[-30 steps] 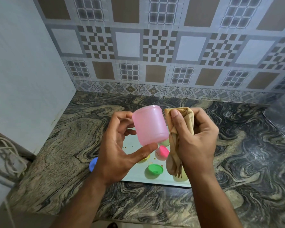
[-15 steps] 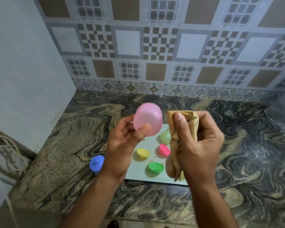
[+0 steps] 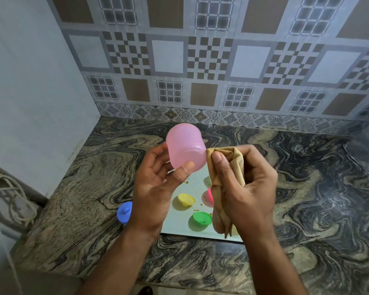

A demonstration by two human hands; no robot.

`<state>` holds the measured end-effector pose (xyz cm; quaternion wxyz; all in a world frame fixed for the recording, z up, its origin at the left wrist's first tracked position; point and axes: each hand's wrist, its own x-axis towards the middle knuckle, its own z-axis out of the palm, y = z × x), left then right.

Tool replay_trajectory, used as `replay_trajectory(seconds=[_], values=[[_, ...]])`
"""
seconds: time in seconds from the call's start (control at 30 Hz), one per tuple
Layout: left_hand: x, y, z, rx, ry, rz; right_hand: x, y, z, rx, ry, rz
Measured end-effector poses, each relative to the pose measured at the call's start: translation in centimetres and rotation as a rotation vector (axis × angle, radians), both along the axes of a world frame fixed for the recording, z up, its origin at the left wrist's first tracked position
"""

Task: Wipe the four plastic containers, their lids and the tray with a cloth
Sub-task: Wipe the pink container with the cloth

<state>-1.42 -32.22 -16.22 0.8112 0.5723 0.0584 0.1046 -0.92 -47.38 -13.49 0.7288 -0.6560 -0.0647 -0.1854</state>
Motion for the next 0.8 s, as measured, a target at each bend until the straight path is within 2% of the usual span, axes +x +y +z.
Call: replay_trajectory(seconds=[0.1, 0.27, 0.37, 0.43, 0.53, 0.8], values=[[-0.1, 0.3, -0.2, 0.013, -0.022, -0.055, 0.0, -0.4, 0.2, 0.018, -0.043, -0.028], [-0.3, 0.4, 0.2, -0.007, -0.036, -0.18, 0.1, -0.1, 0.9, 0.012, -0.096, 0.044], [-0.4, 0.4, 1.3, -0.119, 0.004, -0.263, -0.1, 0.0, 0.2, 0.017, -0.066, 0.034], [-0.1, 0.1, 1.9, -0.164, 0.06, -0.224, -0.2, 0.2, -0.5, 0.03, -0.05, 0.043], [0.6, -0.5, 2.0, -0.13, 0.096, -0.155, -0.4, 0.5, -0.6, 0.024, -0.054, -0.002], [0.7, -0.4, 1.3, -0.243, 0.161, -0.279, 0.2, 0.1, -0.5, 0.097, 0.037, -0.036]])
